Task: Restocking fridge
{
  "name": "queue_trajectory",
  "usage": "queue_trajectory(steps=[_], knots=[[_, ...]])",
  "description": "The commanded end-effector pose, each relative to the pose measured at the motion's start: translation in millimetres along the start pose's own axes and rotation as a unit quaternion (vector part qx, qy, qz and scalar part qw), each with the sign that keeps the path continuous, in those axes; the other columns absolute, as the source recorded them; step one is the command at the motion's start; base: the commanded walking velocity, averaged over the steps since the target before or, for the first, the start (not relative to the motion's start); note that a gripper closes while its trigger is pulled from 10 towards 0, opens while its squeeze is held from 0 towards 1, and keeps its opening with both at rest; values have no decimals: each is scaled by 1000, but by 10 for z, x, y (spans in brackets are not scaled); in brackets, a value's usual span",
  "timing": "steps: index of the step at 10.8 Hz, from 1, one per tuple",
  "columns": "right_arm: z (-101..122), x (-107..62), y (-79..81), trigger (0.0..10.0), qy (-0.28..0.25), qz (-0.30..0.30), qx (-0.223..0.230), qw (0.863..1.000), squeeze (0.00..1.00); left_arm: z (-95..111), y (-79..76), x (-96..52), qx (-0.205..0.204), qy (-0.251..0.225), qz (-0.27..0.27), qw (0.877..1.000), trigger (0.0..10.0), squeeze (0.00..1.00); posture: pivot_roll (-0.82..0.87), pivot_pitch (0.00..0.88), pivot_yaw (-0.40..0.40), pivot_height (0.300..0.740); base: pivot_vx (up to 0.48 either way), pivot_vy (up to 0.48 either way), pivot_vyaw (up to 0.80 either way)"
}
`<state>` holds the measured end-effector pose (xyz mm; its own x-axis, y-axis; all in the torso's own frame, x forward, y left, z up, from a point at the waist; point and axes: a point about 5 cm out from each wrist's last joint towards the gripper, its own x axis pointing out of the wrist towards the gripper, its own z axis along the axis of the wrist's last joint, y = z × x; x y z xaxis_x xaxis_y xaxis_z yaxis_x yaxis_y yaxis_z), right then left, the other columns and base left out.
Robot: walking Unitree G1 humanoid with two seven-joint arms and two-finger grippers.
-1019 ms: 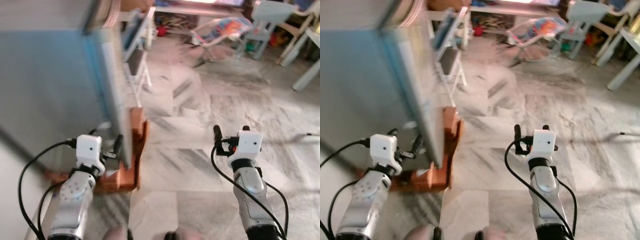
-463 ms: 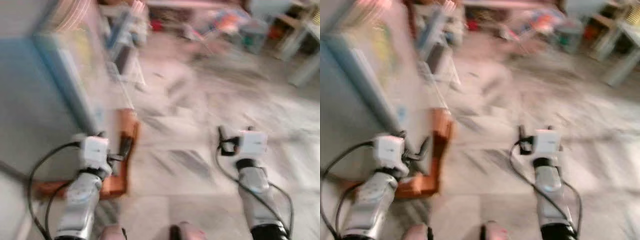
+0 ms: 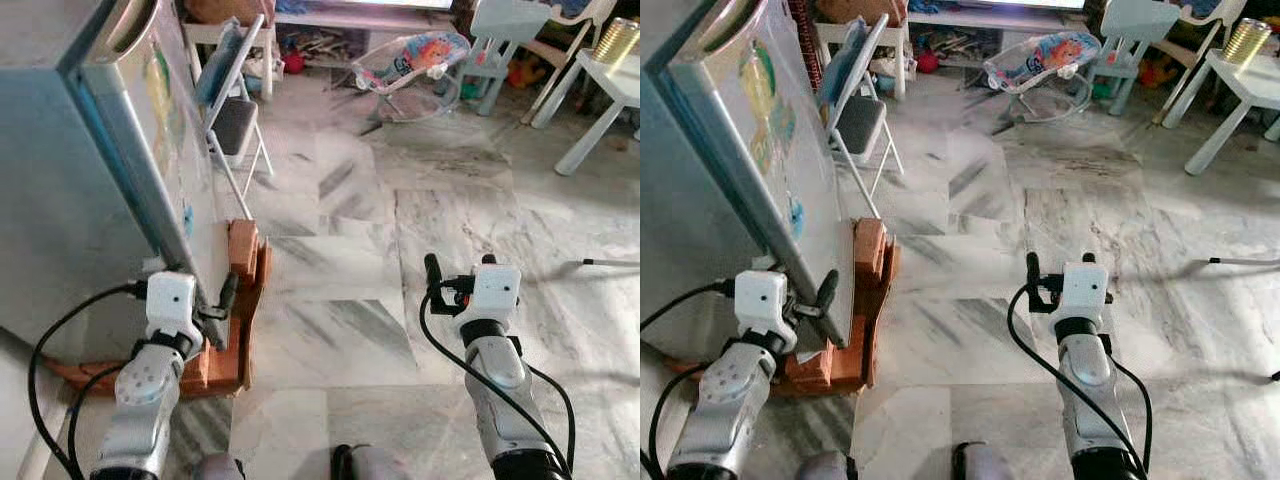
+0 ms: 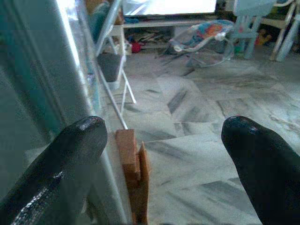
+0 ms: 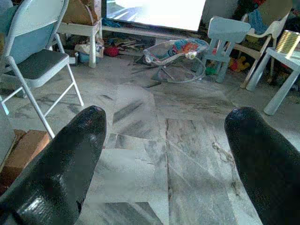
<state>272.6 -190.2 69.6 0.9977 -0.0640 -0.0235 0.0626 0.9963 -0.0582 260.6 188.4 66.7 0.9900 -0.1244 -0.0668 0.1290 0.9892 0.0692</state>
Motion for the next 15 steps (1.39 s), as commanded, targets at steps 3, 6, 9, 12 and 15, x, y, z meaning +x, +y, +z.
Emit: queue_trajectory(steps=[3, 6, 9, 12, 15], knots=[[23, -15, -28, 10000, -4, -2, -6, 1000, 0, 71, 163, 126, 21, -9, 35, 999, 10000, 0, 58, 99, -66, 740, 0, 0, 0], [27, -16, -22, 10000, -4, 1, -7, 1000, 0, 137, 248, 303, 33, -18, 66, 997, 10000, 0, 52, 102, -75, 740, 0, 0, 0], [55, -87, 85, 10000, -4, 57, 11, 998, 0, 294, 398, 610, 18, -21, 99, 995, 10000, 0, 22, 99, -75, 740, 0, 0, 0], [-178, -290, 172, 10000, 77, 143, 13, 987, 0, 354, 420, 677, 26, -27, 86, 996, 10000, 0, 17, 102, -74, 740, 0, 0, 0], [-459, -455, 168, 10000, 182, 209, -22, 960, 0, 663, -441, 813, 30, -106, -122, 986, 10000, 0, 26, 99, -82, 740, 0, 0, 0]])
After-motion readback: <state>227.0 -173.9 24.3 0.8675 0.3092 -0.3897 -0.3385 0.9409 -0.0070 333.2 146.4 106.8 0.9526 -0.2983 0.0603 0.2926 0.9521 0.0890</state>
